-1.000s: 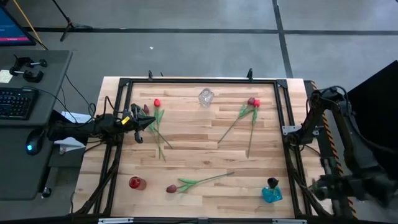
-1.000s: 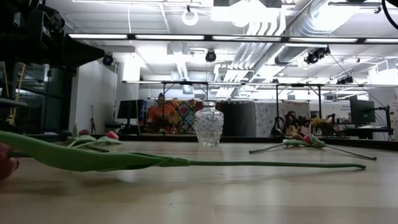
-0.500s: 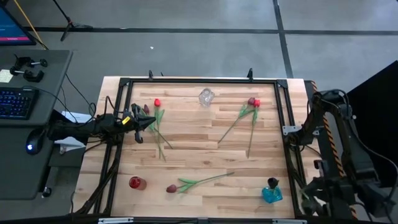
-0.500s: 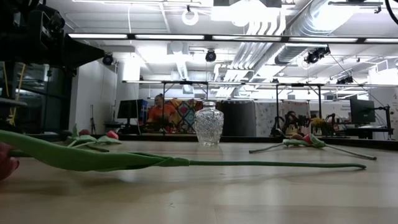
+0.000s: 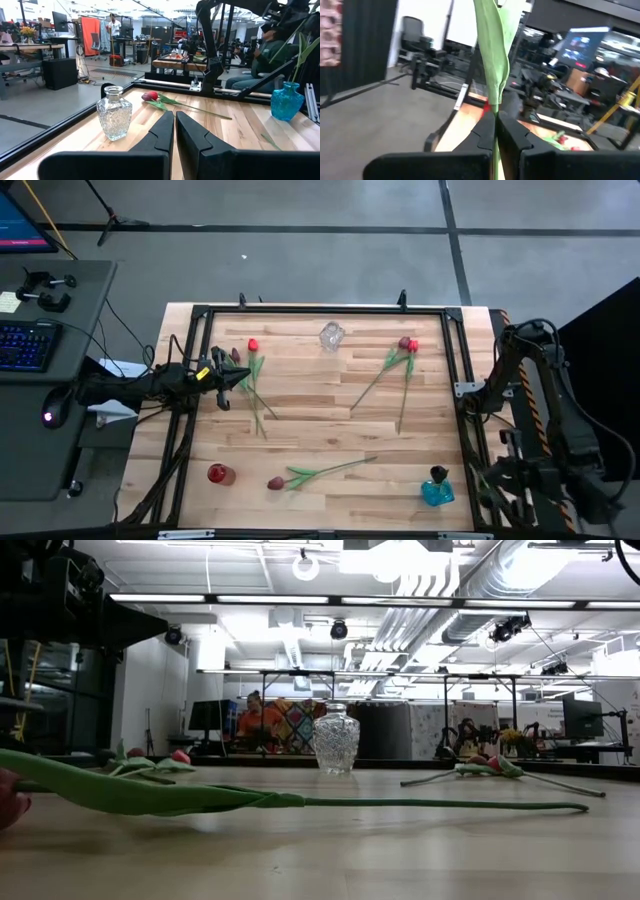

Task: Sort flowers into vase by color
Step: Put the bottom black flower into the blue vase

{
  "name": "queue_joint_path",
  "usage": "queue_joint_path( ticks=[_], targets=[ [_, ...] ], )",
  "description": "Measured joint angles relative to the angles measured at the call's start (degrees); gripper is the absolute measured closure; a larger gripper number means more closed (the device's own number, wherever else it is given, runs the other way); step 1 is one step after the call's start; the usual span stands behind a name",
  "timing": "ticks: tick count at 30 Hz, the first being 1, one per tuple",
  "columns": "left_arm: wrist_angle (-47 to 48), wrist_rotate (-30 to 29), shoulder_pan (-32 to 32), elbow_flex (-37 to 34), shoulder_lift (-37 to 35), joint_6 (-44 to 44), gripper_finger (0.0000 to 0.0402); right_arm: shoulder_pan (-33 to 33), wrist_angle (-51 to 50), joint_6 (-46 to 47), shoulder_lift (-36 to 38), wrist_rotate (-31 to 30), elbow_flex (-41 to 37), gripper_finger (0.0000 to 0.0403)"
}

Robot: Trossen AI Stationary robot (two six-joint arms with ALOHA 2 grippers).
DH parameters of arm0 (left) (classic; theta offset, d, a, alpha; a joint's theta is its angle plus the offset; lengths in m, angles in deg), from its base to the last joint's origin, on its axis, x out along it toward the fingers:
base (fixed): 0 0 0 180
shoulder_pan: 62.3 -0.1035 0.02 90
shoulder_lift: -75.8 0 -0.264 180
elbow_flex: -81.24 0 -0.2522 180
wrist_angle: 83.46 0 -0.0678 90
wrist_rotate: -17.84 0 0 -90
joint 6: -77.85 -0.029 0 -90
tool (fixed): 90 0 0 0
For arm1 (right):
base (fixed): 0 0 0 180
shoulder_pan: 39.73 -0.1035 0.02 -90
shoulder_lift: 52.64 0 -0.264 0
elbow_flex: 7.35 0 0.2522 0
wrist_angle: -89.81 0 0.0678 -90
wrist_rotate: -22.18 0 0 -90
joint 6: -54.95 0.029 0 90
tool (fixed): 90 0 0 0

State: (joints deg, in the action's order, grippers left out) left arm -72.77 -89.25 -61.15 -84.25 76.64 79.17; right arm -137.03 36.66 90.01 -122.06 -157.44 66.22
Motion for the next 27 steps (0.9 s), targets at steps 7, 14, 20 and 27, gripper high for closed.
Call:
queue_joint_path(
  ticks=[7,14,20,27],
  targets=[
    [0.0,0.0,0.0,0.0,0.0,0.0,0.0394,3.5,-17.8,23.3,-0.8,-0.3,0.0,0.0403],
    [0.0,0.0,0.0,0.0,0.0,0.0,0.0394,5.0,-19.9,32.7,-7.4,-0.3,0.0,0.0403],
    [0.0,0.0,0.0,0.0,0.0,0.0,0.0394,5.0,-20.0,38.5,-13.3,-0.2,0.0,0.0403],
    [0.0,0.0,0.0,0.0,0.0,0.0,0.0394,5.1,-19.5,38.5,-11.7,-0.4,0.1,0.0403]
  ],
)
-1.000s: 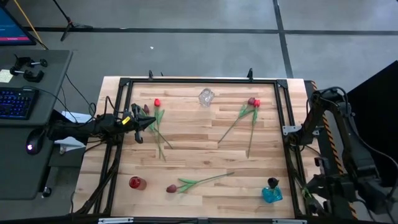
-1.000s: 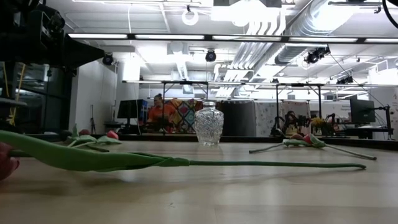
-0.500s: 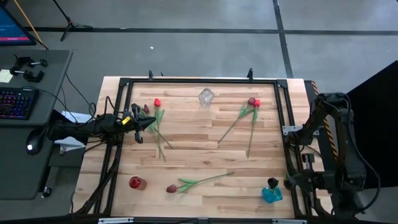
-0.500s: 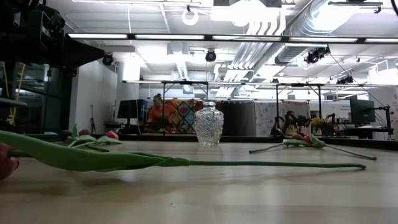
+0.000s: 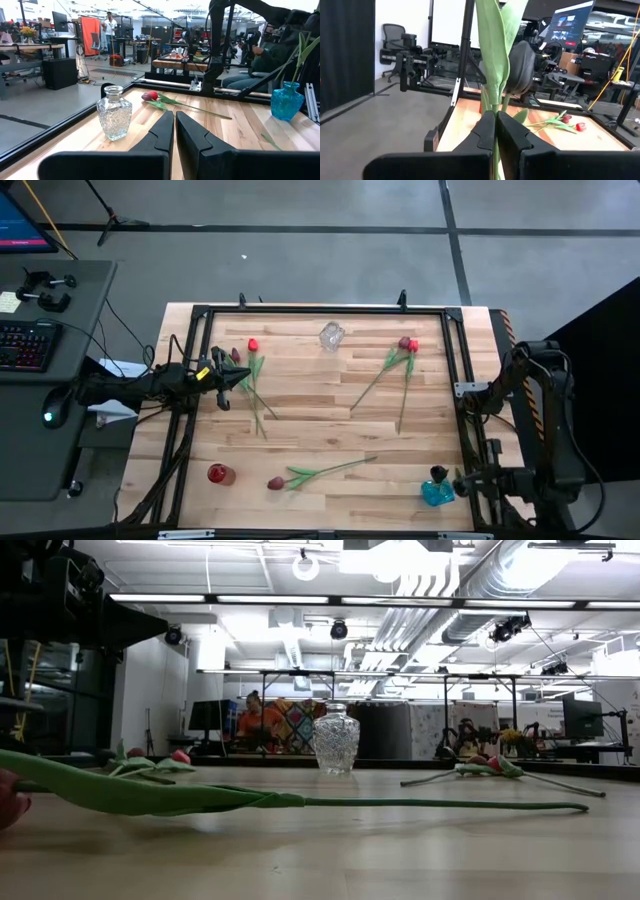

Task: Sort flowers into vase by color
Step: Put the bottom black flower into the blue vase

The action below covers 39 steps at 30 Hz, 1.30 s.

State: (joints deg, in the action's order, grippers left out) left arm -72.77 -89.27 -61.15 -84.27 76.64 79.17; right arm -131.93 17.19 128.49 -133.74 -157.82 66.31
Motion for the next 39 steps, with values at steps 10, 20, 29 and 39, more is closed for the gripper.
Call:
queue_joint_path(
  ticks=[10,20,29,39],
  targets=[
    [0.0,0.0,0.0,0.0,0.0,0.0,0.0394,1.7,10.3,-10.3,0.0,0.0,0.0,0.0403],
    [0.0,0.0,0.0,0.0,0.0,0.0,0.0394,2.9,6.7,-13.6,1.6,0.0,0.0,0.0403],
    [0.0,0.0,0.0,0.0,0.0,0.0,0.0394,1.4,-6.2,-16.1,4.4,0.7,0.0,0.0403],
    [0.0,0.0,0.0,0.0,0.0,0.0,0.0394,1.3,-17.0,-7.9,11.1,0.1,0.0,0.0403]
  ],
)
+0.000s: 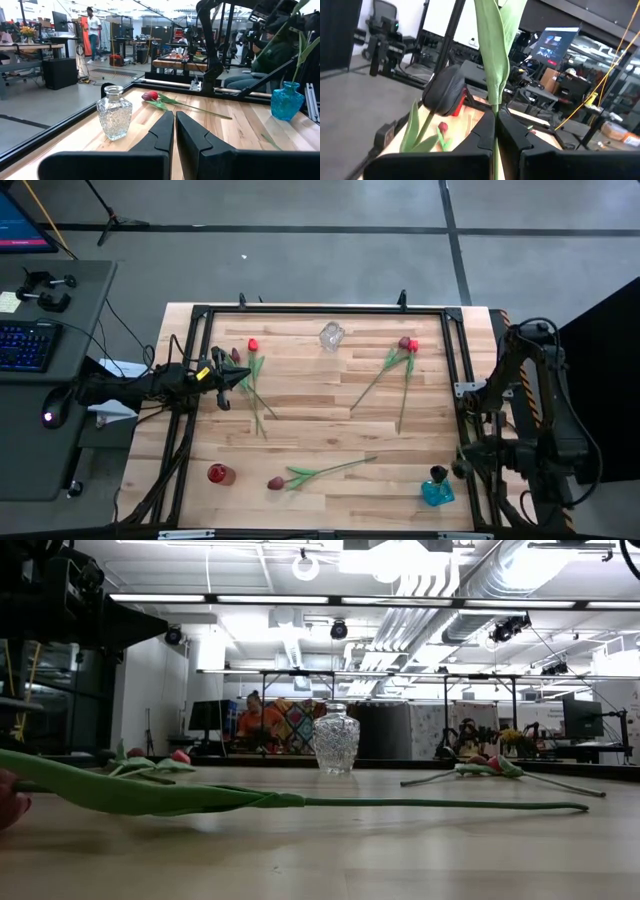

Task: Sort flowers into vase by color
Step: Put the bottom black flower into the blue vase

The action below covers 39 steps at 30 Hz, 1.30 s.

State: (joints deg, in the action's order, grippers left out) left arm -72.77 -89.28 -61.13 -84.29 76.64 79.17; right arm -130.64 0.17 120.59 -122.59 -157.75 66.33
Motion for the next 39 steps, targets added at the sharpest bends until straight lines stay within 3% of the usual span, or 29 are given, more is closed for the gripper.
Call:
queue_joint_path(
  ticks=[10,20,28,34,37,39],
  targets=[
    [0.0,0.0,0.0,0.0,0.0,0.0,0.0394,7.0,-13.1,6.4,2.6,-0.1,0.0,0.0403],
    [0.0,0.0,0.0,0.0,0.0,0.0,0.0394,13.0,-14.1,5.8,7.7,0.0,0.0,0.0403],
    [0.0,0.0,0.0,0.0,0.0,0.0,0.0394,21.3,-14.2,1.1,10.9,-0.1,0.0,0.0403],
    [0.0,0.0,0.0,0.0,0.0,0.0,0.0394,31.4,-13.4,-1.7,11.6,0.0,3.0,0.0403],
    [0.0,0.0,0.0,0.0,0.0,0.0,0.0394,32.6,-9.6,-8.5,11.1,0.0,8.3,0.0403],
    [0.0,0.0,0.0,0.0,0.0,0.0,0.0394,32.3,-4.1,-18.9,10.0,1.0,12.8,0.0403]
  ],
)
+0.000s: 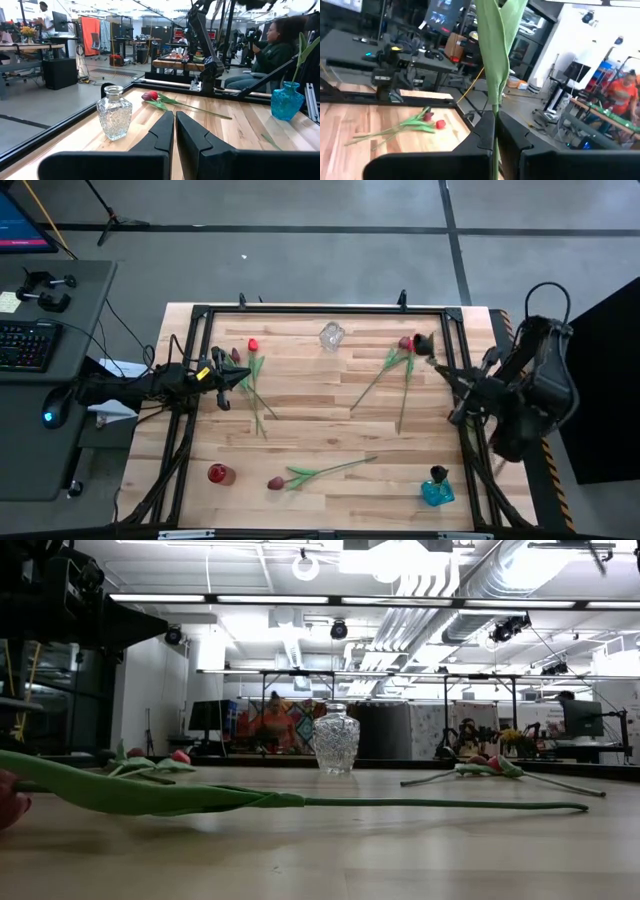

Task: Sort flowers into vase by color
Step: Put the bottom black flower into the blue vase

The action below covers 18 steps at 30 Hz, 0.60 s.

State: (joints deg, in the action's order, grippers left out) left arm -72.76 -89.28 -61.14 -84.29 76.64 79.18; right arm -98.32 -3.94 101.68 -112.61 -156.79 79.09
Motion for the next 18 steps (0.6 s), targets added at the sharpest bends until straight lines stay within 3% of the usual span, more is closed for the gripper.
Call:
queue_joint_path(
  ticks=[3,5,8,10,12,14,18],
  targets=[
    [0.0,0.0,0.0,0.0,0.0,0.0,0.0394,0.6,13.8,-23.5,-1.8,10.0,8.5,0.0403],
    [0.0,0.0,0.0,0.0,0.0,0.0,0.0394,3.0,28.0,-39.9,-2.9,18.5,13.4,0.0403],
    [0.0,0.0,0.0,0.0,0.0,0.0,0.0394,6.3,47.2,-55.6,-4.0,35.9,17.3,0.0403],
    [0.0,0.0,0.0,0.0,0.0,0.0,0.0394,8.0,54.3,-59.2,-4.3,49.1,17.8,0.0403],
    [0.0,0.0,0.0,0.0,0.0,0.0,0.0394,8.6,55.5,-59.7,-4.5,58.4,17.2,0.0403],
    [0.0,0.0,0.0,0.0,0.0,0.0,0.0394,7.1,52.9,-58.1,-4.4,62.0,15.6,0.0403],
    [0.0,0.0,0.0,0.0,0.0,0.0,0.0394,0.6,52.7,-56.1,-3.3,62.1,8.3,0.0403]
  ],
)
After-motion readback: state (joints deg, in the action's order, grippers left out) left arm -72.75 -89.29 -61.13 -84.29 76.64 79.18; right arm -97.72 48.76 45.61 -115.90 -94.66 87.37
